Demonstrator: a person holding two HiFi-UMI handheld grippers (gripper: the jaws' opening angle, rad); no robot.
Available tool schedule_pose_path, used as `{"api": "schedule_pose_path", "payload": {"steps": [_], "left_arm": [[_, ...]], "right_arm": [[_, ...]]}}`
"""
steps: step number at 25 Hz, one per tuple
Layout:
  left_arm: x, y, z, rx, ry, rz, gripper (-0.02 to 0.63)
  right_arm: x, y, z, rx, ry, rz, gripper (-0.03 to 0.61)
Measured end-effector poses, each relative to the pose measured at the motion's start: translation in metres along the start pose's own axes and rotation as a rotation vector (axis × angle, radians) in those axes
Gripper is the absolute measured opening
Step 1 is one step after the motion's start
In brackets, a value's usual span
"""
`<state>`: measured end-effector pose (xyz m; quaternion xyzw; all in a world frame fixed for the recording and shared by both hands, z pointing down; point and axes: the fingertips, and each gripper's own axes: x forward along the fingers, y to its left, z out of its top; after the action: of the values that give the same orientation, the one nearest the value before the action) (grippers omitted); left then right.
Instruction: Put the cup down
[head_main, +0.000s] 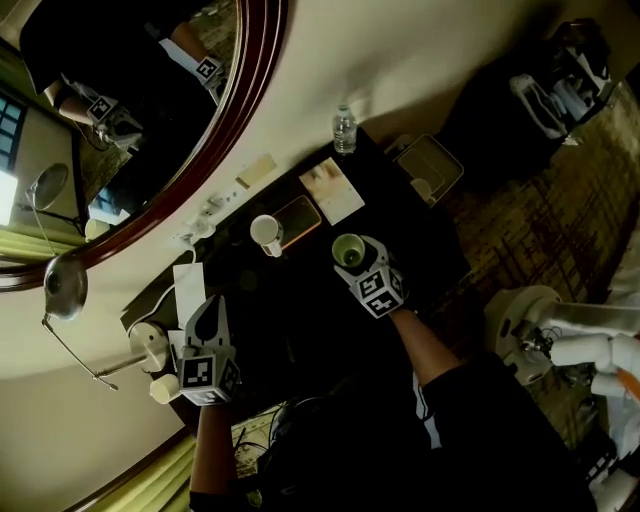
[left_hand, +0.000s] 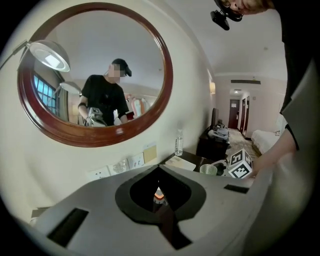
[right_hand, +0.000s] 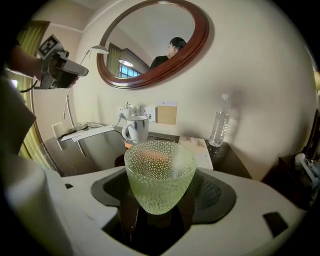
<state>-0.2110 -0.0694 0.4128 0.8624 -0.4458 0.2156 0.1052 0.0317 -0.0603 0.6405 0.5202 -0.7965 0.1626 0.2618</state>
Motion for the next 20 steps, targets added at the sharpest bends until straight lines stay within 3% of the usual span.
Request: {"api": "schedule_pose_path", "payload": {"steps": [5,20], "left_arm": [[-0.003,0.006,0.006,0.006,-0.024,-0.008,0.005],[-0.010,0.000,-0.002,-0.009,-0.025,-0.014,0.005]], "right_arm": [[0.000,-0.002,-0.013,0.001,0.049,-0.049,0.396],[-0.013,0.001,-0.035,0.018,0.112,-0.055,0.436]]}}
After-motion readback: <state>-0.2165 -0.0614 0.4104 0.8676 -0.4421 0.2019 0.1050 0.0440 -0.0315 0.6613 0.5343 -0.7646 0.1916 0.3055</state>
